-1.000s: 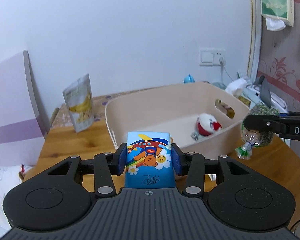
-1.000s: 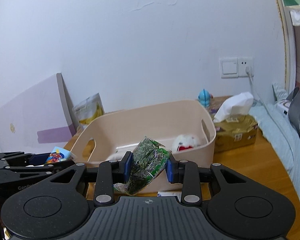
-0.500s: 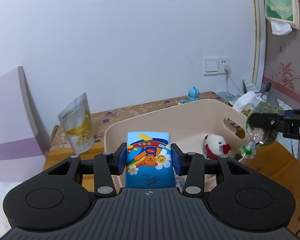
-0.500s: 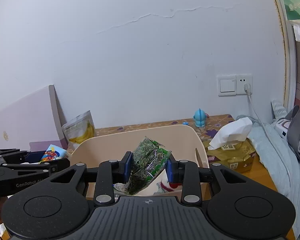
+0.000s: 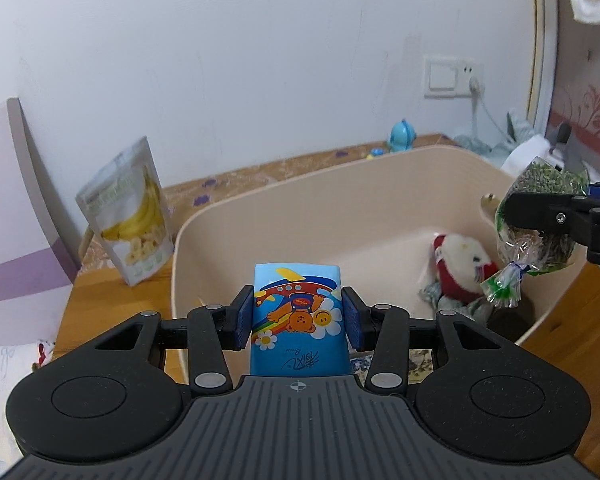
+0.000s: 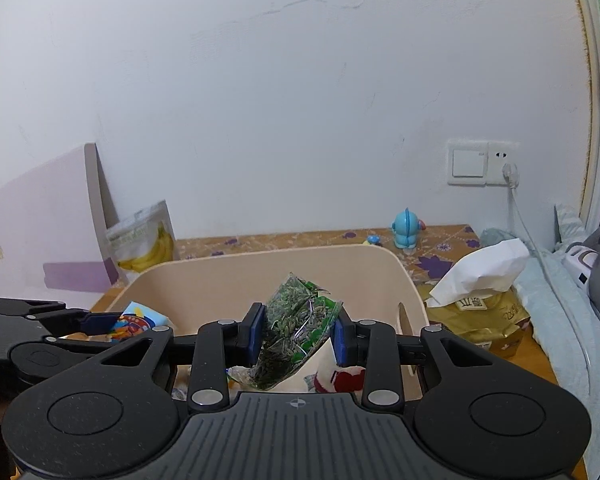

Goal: Organize objects
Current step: 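Carry both items into the beige bin and open both tools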

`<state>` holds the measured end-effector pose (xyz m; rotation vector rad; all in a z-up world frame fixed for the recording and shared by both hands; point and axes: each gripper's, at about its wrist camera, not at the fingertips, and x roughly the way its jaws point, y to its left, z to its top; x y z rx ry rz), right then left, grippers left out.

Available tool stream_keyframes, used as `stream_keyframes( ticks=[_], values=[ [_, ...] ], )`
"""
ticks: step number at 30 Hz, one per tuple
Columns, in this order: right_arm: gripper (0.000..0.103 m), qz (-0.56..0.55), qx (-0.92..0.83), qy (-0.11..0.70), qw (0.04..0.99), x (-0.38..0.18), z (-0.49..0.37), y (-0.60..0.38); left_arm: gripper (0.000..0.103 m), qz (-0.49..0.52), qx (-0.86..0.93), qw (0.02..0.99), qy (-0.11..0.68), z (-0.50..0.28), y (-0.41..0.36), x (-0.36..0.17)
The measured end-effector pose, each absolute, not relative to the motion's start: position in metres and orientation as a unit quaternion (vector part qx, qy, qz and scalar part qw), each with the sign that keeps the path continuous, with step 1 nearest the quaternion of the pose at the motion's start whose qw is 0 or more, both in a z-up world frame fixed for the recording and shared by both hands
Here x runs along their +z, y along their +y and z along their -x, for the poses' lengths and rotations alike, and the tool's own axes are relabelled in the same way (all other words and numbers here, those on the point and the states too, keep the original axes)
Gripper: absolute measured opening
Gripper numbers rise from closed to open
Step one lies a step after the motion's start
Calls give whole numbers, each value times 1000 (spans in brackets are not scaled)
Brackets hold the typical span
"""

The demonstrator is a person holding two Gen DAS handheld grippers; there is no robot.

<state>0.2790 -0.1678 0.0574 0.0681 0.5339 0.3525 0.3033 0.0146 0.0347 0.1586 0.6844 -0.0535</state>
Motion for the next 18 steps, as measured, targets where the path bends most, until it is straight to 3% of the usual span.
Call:
stream_keyframes(
  ticks=[18],
  values=[
    [32,-10,160,349,923,16,-315,-147,46,-74,-20,915,396,-324,1,5]
  ],
)
